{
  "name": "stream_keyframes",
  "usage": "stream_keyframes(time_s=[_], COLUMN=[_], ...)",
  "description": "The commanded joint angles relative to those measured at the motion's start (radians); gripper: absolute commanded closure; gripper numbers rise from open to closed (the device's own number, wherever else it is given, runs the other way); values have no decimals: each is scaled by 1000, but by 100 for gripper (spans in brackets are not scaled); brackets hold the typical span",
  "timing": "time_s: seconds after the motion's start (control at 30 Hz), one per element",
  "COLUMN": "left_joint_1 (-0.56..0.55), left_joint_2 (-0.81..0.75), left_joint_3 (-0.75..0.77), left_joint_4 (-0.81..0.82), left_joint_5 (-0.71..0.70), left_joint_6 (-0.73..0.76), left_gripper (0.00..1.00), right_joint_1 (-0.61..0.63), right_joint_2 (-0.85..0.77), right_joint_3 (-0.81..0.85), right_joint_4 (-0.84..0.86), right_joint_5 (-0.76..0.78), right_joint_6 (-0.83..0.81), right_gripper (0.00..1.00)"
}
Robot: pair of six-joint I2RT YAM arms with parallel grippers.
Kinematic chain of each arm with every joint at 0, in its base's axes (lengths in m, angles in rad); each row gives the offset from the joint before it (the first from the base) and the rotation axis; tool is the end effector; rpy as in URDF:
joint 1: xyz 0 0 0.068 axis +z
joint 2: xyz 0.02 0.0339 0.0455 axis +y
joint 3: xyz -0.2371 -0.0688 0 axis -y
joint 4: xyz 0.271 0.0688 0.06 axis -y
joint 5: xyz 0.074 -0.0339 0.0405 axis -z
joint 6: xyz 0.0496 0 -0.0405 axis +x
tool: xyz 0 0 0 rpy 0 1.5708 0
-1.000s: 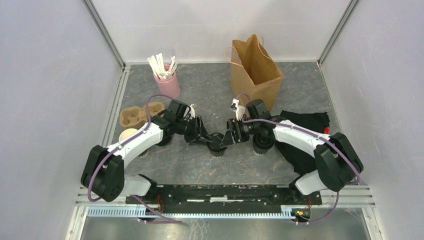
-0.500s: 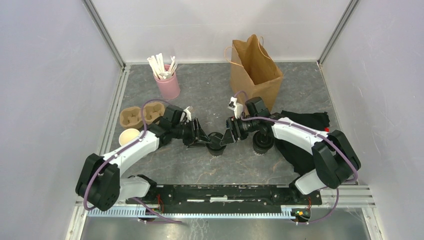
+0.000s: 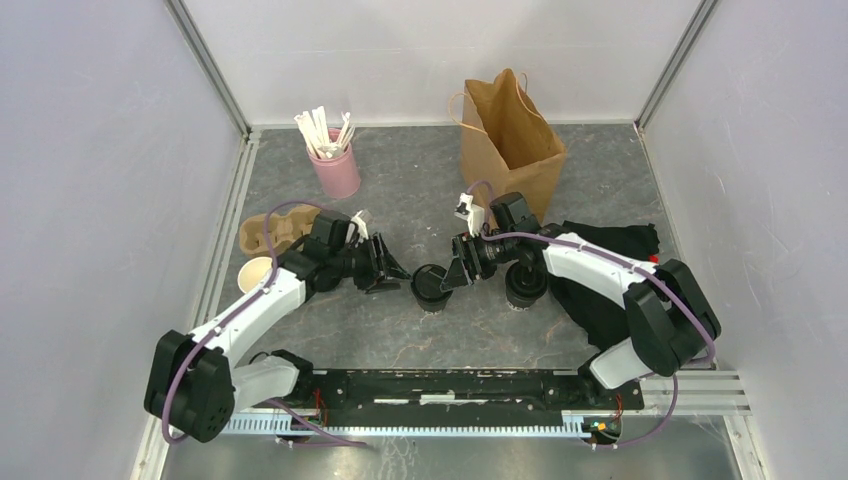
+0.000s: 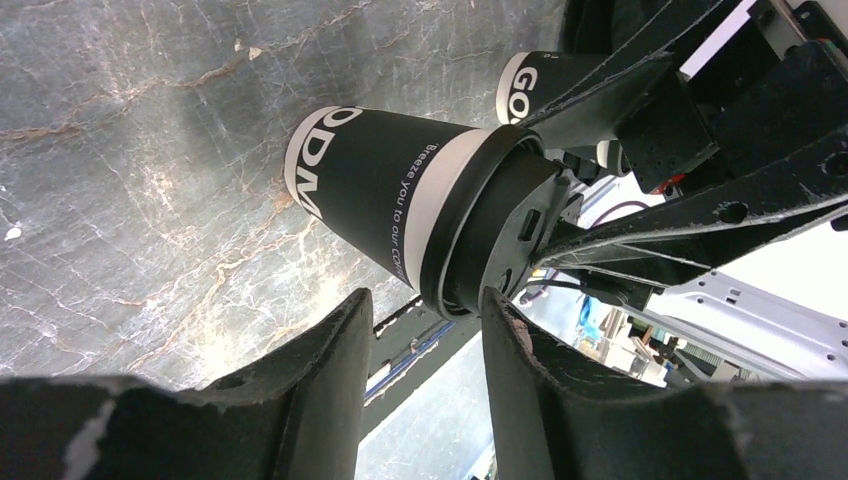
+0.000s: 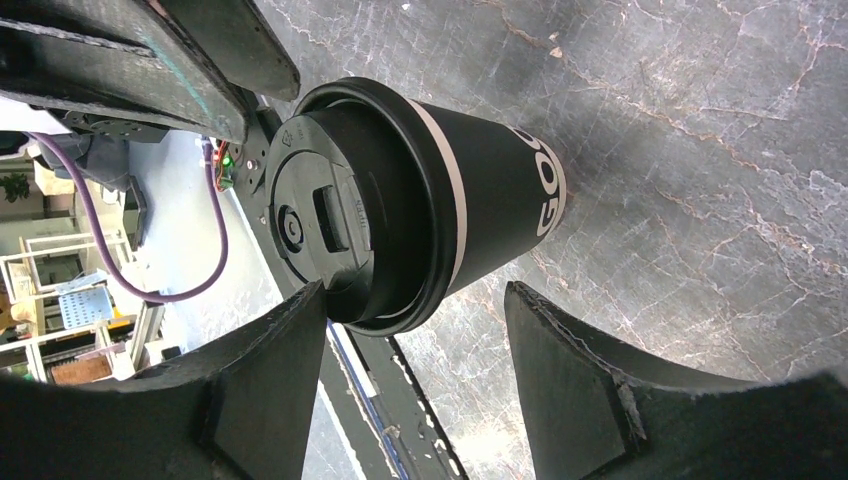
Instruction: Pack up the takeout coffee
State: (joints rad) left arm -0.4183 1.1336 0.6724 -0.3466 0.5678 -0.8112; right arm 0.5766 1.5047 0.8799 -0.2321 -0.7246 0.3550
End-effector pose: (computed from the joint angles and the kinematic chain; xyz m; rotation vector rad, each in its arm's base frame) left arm 0.2350 -0.1337 0.1777 -0.2067 2.5804 -1.2077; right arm 0.2604 0.2086 0.1562 -0.6345 2.4723 1.2792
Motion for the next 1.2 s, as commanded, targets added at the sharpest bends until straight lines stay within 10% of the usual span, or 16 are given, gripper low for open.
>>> stream_keyframes(time_s=[0.0, 0.8, 1.17], left_joint_1=[2, -3, -3], left_joint_2=[30, 207, 37], left_joint_3=[21, -83, 97], left_joint_4=[11, -331, -72], left_joint_5=[15, -295, 69], left_joint_6=[4, 86, 142], left_gripper=[49, 62, 34], right_joint_1=[-6, -6, -6], right_joint_2=[38, 88, 85], right_joint_3=[4, -140, 156], right_joint_4=[-58, -13, -134], right_joint_5=[114, 291, 62], right_joint_6=[-71, -77, -69], right_gripper=[30, 30, 20])
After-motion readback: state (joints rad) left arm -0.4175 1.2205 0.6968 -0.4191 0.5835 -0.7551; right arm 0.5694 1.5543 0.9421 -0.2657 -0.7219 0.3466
